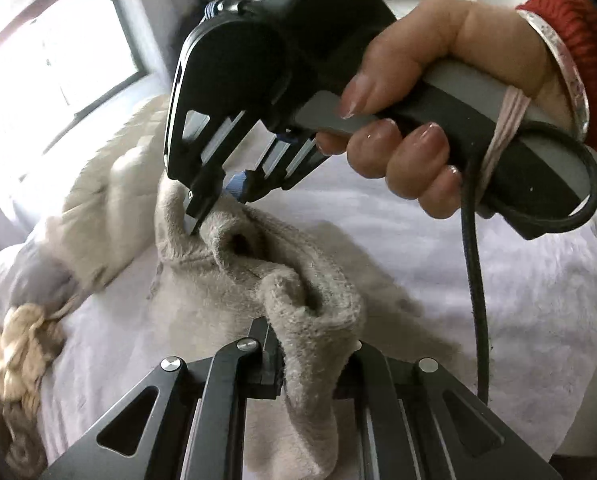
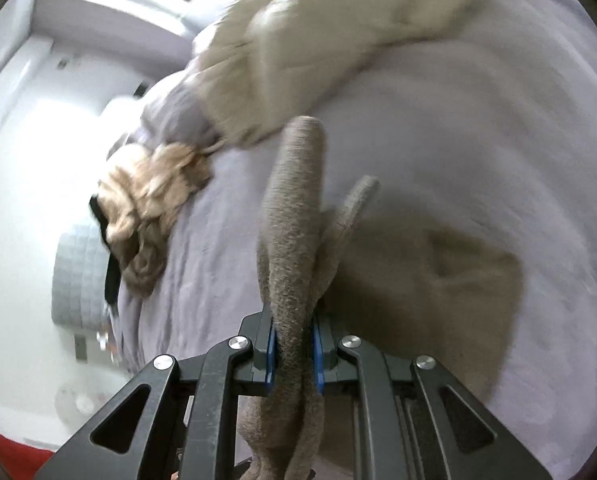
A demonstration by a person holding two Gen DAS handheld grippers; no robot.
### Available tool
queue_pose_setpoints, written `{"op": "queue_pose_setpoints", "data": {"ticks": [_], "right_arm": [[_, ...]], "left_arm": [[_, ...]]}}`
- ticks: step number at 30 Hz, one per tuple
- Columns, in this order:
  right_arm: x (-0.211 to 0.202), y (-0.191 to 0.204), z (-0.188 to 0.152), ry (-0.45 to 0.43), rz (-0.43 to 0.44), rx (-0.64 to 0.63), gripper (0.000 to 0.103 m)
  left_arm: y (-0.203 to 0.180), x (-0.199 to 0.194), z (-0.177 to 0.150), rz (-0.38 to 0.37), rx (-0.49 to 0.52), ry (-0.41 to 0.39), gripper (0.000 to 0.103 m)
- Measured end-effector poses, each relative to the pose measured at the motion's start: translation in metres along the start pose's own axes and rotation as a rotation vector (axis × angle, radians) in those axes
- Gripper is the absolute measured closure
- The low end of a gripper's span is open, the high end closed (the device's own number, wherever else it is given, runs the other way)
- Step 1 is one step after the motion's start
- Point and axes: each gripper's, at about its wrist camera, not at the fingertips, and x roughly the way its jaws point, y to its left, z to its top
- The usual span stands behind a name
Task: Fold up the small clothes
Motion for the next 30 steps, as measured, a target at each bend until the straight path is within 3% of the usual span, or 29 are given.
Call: {"op": "queue_pose_setpoints", "data": {"ticks": [5,7,10,14,16,18,21,23,24,26,30], "right_arm": [[0.020,-0.092,-0.030,0.017,-0.065,0.151,0.087],[0.031,-0.117,-0.042,0.020,-0.044,0.211,0.086],[0.032,-0.128,-0.048,-0.017,0.011,0.249,0.085],[0.024,-0.132,-0.052,-0.013,0.005,0.242,0.082],[0.017,-0.129,-0.052,-0.005,-0.015,0.243,0.081],[0.011,-0.123,-0.053,-0.002,-0.041,0.241,0.081],[0.006,-0.114,-0.062,-0.006,-0.084,0.237,0.075],[-0.003,-0.112,-0.074,-0.013,-0.099,0.249,0.046],[-0.010,-0.110,-0.085,-0.024,-0.097,0.255,0.043],[-0.018,-0.109,-0.102,-0.035,-0.086,0.267,0.042],[-0.026,-0.105,-0.143,-0.042,-0.040,0.317,0.042]], "left_arm": [[-0.056,0.045,-0.008,-0.070,0.103,0.096,0.091],[-0.066,0.059,-0.017,-0.079,0.128,0.138,0.091],[-0.074,0.065,-0.023,-0.075,0.138,0.151,0.091],[-0.066,0.061,-0.020,-0.079,0.106,0.154,0.091],[-0.058,0.059,-0.020,-0.084,0.087,0.166,0.079],[-0.055,0.050,-0.021,-0.095,0.065,0.159,0.024],[-0.043,0.027,-0.028,-0.159,0.050,0.136,0.020],[-0.031,0.013,-0.035,-0.188,0.039,0.146,0.020],[-0.024,0.007,-0.038,-0.194,0.023,0.148,0.020],[-0.005,-0.001,-0.041,-0.192,-0.026,0.157,0.020],[0.060,0.014,-0.051,-0.175,-0.288,0.228,0.020]]}}
